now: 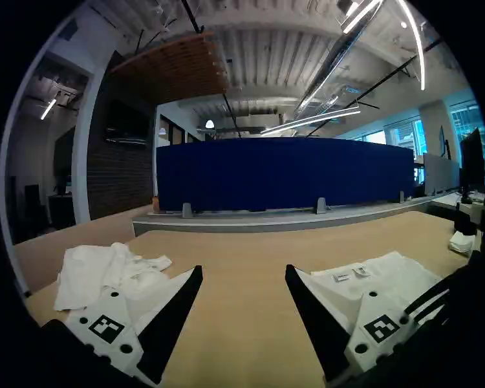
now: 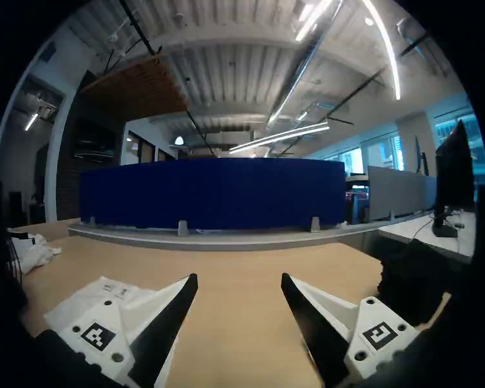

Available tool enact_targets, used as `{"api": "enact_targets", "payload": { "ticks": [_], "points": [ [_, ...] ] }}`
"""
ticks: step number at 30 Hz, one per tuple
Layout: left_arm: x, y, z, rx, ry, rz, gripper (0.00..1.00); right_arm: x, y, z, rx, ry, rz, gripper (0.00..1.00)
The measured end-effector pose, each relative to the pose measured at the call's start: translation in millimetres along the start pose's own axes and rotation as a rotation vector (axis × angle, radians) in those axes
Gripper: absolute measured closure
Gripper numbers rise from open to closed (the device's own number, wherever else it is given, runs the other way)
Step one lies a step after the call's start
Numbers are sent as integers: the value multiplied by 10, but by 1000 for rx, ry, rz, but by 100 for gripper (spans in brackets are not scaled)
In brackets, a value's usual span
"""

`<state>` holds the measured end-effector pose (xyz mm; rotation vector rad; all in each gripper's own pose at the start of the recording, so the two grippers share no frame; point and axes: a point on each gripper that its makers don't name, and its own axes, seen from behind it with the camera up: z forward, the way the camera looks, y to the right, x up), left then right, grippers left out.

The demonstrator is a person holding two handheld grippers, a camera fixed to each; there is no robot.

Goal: Fold towel

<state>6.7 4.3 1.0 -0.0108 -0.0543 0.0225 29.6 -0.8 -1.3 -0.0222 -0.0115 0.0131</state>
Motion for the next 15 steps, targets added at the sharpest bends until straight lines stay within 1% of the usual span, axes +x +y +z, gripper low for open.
{"api": "enact_targets", "payload": {
  "ticks": [3,8,15],
  "points": [
    [197,6,-8,-4,9,-18,5,199,-13,-4,-3,2,-1,0],
    [675,18,-39,-14,32,-50,5,580,-47,-26,-1,10,-13,0],
    [1326,53,-62,-26,43,-34,5,1129,-57,-66,-5,10,-30,0]
  ]
}}
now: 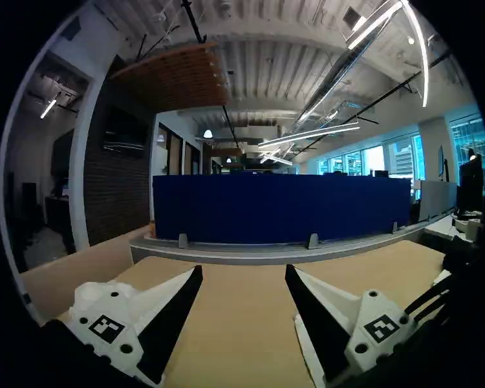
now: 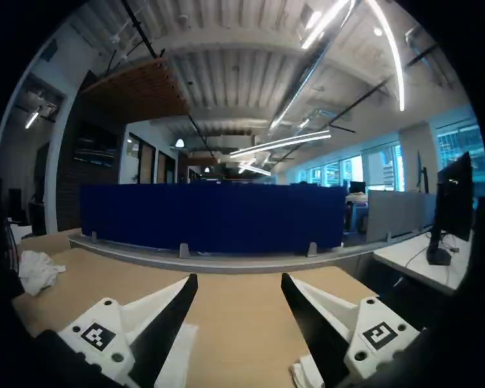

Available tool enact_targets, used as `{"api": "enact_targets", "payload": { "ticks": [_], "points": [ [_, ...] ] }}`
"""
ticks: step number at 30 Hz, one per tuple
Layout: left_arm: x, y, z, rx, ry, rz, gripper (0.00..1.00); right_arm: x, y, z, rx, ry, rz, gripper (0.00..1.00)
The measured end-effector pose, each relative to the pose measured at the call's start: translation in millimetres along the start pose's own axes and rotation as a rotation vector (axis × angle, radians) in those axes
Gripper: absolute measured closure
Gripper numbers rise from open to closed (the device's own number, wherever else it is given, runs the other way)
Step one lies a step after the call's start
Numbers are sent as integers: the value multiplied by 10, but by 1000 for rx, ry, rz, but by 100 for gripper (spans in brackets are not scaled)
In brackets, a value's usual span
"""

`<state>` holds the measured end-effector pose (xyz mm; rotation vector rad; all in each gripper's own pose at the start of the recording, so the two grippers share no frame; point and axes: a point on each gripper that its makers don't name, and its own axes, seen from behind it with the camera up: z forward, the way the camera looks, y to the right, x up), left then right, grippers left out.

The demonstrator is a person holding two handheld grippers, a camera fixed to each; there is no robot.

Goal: Fold towel

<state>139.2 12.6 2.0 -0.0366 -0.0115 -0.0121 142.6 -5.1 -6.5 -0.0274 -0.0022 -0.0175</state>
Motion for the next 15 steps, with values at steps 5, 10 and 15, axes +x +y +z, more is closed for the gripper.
{"api": "enact_targets", "payload": {
  "ticks": [5,10,15],
  "points": [
    [396,54,8,-16,-3,1,5,407,17,-31,-8,6,6,0],
    [710,113,-8,-32,-4,0,5,697,49,-58,-15,13,-4,0],
    [878,152,-25,-47,-14,8,5,877,66,-70,-21,11,-15,0]
  ]
}}
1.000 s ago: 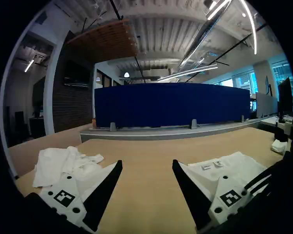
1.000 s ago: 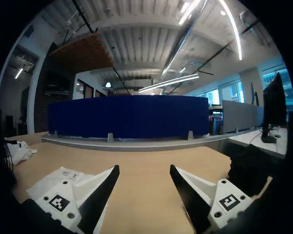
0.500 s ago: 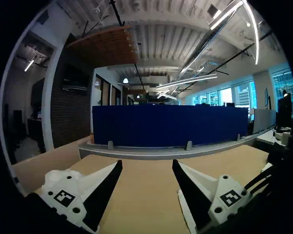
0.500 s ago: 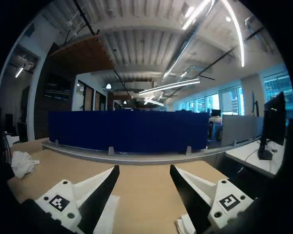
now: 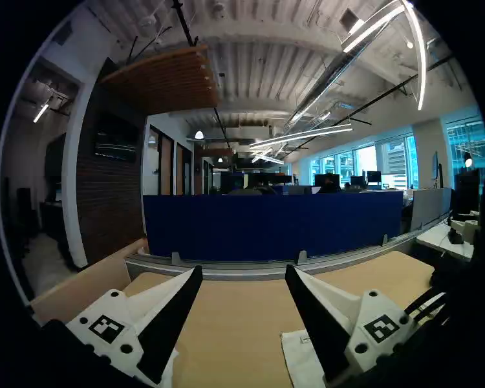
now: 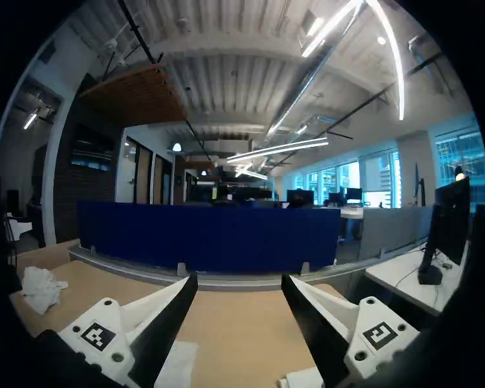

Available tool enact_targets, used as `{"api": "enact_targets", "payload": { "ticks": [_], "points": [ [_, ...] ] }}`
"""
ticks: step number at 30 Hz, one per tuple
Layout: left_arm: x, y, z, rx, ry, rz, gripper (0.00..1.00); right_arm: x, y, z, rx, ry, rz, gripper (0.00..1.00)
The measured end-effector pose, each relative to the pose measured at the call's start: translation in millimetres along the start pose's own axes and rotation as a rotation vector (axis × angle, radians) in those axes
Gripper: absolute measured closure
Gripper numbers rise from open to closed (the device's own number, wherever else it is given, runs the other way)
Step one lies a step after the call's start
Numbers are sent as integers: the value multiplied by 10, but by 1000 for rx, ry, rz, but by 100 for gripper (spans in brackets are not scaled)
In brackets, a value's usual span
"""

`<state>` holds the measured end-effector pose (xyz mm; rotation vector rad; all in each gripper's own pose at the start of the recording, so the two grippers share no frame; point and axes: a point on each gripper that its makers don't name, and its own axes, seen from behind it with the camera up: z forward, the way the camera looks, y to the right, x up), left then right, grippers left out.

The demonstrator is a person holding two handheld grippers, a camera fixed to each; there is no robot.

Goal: Fold towel

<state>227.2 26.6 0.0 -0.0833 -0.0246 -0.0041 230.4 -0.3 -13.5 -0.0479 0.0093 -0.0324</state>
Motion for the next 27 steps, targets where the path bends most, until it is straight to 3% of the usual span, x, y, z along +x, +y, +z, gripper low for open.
{"api": "enact_targets", "payload": {
  "ticks": [9,18,27],
  "points": [
    [-40,170,-35,-69,-71,8,5,54,-101,-28,48,-42,-36,0],
    [-230,379,-63,-185,-172,61,5,-56,-371,-79,165,-142,-91,0],
    [-339,558,-168,-291,-231,120,5,-109,-642,-193,279,-201,-151,0]
  ]
}}
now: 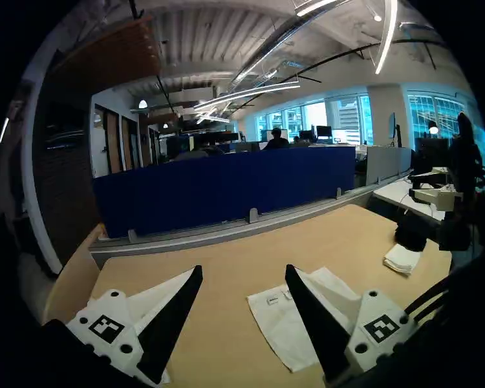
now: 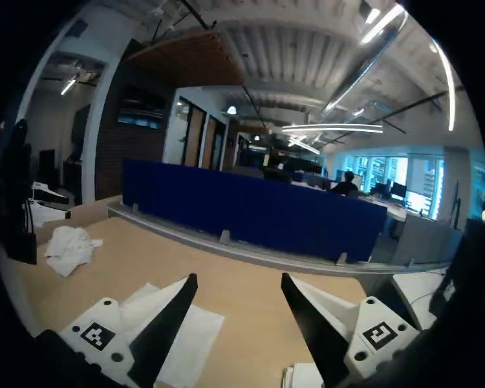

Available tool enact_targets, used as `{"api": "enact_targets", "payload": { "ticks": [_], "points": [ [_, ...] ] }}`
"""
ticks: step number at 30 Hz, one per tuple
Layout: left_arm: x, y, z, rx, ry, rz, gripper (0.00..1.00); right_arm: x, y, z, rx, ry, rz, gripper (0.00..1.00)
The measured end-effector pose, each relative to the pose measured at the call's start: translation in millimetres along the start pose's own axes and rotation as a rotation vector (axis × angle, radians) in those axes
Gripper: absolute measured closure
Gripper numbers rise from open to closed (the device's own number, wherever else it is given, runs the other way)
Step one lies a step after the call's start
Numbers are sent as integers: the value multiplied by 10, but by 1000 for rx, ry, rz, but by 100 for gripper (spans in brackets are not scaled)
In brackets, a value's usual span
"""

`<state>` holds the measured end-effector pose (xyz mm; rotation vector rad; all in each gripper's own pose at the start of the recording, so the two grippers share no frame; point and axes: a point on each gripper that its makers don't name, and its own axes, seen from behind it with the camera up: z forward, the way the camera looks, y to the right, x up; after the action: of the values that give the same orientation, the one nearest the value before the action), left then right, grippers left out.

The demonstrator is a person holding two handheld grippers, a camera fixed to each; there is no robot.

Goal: Fold towel

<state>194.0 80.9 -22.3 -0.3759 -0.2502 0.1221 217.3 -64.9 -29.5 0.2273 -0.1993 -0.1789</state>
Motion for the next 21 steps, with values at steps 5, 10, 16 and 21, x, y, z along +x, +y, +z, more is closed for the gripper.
{"api": "enact_targets", "payload": {
  "ticks": [5,10,16,21],
  "points": [
    [-56,15,-4,-7,-19,12,5,-40,-71,-27,28,-17,-15,0],
    [-141,56,0,-19,-32,20,5,-126,-156,-23,53,-33,-12,0],
    [-285,154,14,-36,-46,29,5,-357,-254,4,77,-68,-19,0],
    [-497,254,39,-53,-75,36,5,-583,-304,31,81,-97,-27,0]
  ]
}}
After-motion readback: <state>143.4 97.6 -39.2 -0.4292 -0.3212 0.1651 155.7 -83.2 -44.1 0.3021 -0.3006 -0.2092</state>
